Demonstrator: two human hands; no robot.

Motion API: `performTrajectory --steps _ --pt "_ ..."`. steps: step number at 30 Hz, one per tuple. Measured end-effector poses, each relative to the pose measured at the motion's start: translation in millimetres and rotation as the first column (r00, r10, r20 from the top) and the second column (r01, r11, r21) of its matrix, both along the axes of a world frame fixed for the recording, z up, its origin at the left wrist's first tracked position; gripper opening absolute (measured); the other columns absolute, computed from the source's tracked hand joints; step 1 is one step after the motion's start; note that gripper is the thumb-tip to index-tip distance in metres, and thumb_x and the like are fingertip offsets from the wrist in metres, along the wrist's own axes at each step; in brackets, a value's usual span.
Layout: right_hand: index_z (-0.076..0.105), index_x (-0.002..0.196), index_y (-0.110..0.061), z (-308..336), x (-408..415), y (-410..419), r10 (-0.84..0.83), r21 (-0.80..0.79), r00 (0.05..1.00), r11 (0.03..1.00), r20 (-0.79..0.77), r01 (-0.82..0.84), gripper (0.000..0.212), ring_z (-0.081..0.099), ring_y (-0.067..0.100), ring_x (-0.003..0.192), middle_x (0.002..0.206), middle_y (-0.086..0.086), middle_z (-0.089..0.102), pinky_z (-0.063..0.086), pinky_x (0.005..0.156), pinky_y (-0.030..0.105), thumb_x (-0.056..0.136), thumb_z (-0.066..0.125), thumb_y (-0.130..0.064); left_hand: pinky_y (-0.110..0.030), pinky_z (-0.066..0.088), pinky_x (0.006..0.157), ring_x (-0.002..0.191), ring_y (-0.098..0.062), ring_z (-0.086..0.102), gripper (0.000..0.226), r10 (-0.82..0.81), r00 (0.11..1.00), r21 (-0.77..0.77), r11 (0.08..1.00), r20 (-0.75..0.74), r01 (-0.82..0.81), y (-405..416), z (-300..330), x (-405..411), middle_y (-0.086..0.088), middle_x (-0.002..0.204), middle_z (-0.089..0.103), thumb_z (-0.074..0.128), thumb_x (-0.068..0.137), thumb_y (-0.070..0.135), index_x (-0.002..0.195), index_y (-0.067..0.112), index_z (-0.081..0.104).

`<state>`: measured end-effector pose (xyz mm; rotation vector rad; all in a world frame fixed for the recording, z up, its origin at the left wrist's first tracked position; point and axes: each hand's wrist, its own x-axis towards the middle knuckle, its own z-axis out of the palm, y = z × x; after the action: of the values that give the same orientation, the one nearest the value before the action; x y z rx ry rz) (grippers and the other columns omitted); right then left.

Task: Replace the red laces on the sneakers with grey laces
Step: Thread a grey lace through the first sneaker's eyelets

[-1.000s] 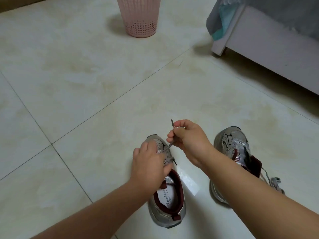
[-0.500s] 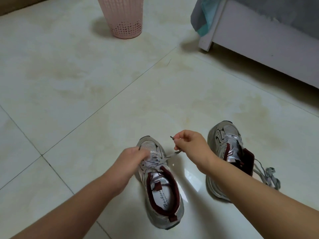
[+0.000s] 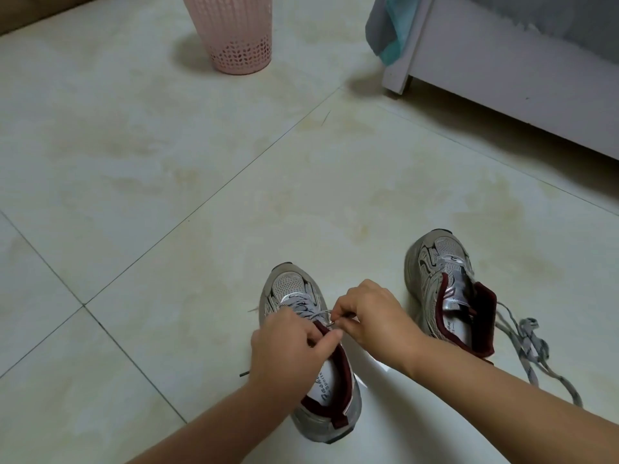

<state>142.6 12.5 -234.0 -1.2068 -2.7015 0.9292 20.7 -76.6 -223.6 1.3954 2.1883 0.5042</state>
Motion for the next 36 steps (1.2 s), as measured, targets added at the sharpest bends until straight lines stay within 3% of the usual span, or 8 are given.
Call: performTrajectory --steps 5,10,12,15,21,25,28,36 --pt "0.068 0.095 -0.026 -2 0 2 0.052 0.084 0.998 0.995 0.036 -0.055 0.016 0.044 0.017 0.1 0.093 -0.006 0.066 0.023 0.074 0.024 0.089 0.054 -0.026 -0.03 0.043 0.06 0.057 -0.022 0.048 0.036 0.104 0.985 -0.07 0.993 0.135 -0.095 5 -10 5 -0.008 0.051 0.053 0.066 0.076 0.034 0.049 0.01 0.06" --pt "0.067 0.098 -0.024 0 -4 0 0.085 0.134 0.994 0.987 0.068 -0.093 0.019 0.043 0.019 0.101 0.095 -0.003 0.065 0.019 0.074 0.025 0.09 0.05 -0.025 -0.026 0.027 0.053 0.052 -0.017 0.03 0.04 0.161 0.969 -0.021 0.987 0.188 -0.16 2 -13 7 -0.003 0.046 0.034 0.065 0.072 0.013 0.04 0.01 0.041" --pt "0.067 0.099 -0.024 2 -6 -1 0.091 0.138 0.992 0.985 0.082 -0.102 0.021 0.043 0.019 0.102 0.095 -0.002 0.065 0.018 0.074 0.025 0.091 0.048 -0.024 -0.023 0.027 0.058 0.058 -0.01 0.036 0.033 0.187 0.96 0.003 0.981 0.207 -0.192 -1 -17 10 0.002 0.059 0.043 0.066 0.072 0.013 0.045 0.018 0.049" --pt "0.066 0.1 -0.023 4 -7 -3 0.111 0.145 0.991 0.982 0.078 -0.122 0.021 0.043 0.02 0.103 0.096 -0.001 0.065 0.018 0.074 0.025 0.091 0.048 -0.024 -0.012 0.026 0.066 0.071 -0.001 0.04 0.002 0.255 0.934 0.027 0.963 0.249 -0.269 -5 -22 12 0.002 0.086 0.041 0.068 0.074 0.012 0.074 0.013 0.071" --pt "0.066 0.1 -0.02 8 -7 -5 0.173 0.156 0.978 0.969 0.113 -0.19 0.023 0.044 0.021 0.104 0.096 0.0 0.064 0.024 0.08 0.028 0.09 0.045 -0.024 0.003 0.032 0.064 0.076 0.003 0.047 0.008 0.288 0.846 -0.049 0.953 0.449 -0.299 -7 -29 3 0.007 0.084 0.044 0.072 0.074 0.006 0.074 0.013 0.069" --pt "0.068 0.073 -0.019 18 -11 -7 0.223 0.262 0.967 0.932 0.125 -0.249 0.004 0.054 0.019 0.085 0.072 -0.003 0.064 0.038 0.076 0.027 0.075 0.066 -0.021 -0.004 0.034 0.062 0.074 0.001 0.048 0.008 0.284 0.829 -0.074 0.956 0.483 -0.284 -7 -31 -1 0.006 0.084 0.046 0.071 0.075 0.005 0.074 0.012 0.068" --pt "0.057 0.044 -0.023 23 -14 -10 0.252 0.34 0.952 0.892 0.175 -0.298 0.026 0.056 0.013 0.055 0.043 -0.009 0.051 0.044 0.055 0.018 0.043 0.083 -0.028 -0.007 0.033 0.063 0.075 0.002 0.048 0.008 0.284 0.823 -0.076 0.956 0.492 -0.284 -7 -32 -2 0.007 0.085 0.045 0.072 0.074 0.005 0.075 0.012 0.068" --pt "0.053 0.045 -0.024 24 -12 -14 0.35 0.337 0.898 0.839 0.268 -0.428 0.03 0.054 0.012 0.055 0.044 -0.01 0.049 0.045 0.058 0.016 0.043 0.082 -0.031 -0.003 0.036 0.061 0.072 -0.002 0.048 0.026 0.275 0.815 -0.075 0.958 0.509 -0.277 -6 -28 0 0.003 0.085 0.044 0.072 0.074 0.005 0.06 0.022 0.059"
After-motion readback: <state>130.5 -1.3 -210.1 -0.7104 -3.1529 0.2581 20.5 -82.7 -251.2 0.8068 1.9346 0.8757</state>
